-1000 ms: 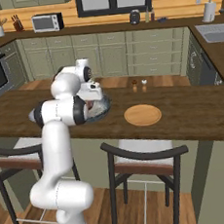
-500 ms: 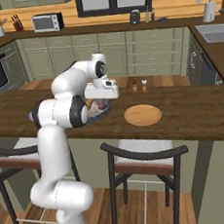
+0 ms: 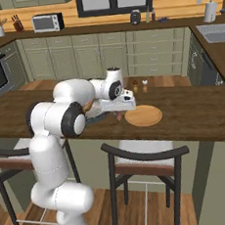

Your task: Place one bun and one sausage from the bowl on each plate.

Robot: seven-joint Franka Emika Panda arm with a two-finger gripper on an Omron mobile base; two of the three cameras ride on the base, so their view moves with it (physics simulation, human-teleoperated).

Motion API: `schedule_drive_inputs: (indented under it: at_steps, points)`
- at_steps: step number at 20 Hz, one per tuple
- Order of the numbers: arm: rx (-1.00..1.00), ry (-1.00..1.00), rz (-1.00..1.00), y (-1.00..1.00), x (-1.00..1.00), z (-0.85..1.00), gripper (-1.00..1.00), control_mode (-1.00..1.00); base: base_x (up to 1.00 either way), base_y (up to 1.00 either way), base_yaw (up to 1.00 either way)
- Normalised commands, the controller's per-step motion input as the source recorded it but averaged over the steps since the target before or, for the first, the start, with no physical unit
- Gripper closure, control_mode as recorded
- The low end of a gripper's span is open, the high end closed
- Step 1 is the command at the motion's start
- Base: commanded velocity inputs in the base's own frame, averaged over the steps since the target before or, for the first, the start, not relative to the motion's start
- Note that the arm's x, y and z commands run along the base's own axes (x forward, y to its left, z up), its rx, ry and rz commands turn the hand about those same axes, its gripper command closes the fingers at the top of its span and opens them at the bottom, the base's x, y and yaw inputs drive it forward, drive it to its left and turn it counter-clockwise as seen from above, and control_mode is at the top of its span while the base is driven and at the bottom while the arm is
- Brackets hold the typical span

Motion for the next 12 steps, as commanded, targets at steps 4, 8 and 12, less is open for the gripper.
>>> schedule_drive_inputs:
  at_steps: [4, 8, 12]
  points:
    - [0.14, -0.13, 0.05, -0.2, 0.51, -0.07, 1.0, -1.0, 0.0, 0.0, 0.0]
    - [0.19, 0.0, 0.0, -0.54, 0.77, 0.09, 1.0, -1.0, 0.0, 0.0, 0.0]
    - [0.13, 0.06, 0.0, -0.41, 0.62, 0.48, 1.0, -1.0, 0.0, 0.0, 0.0]
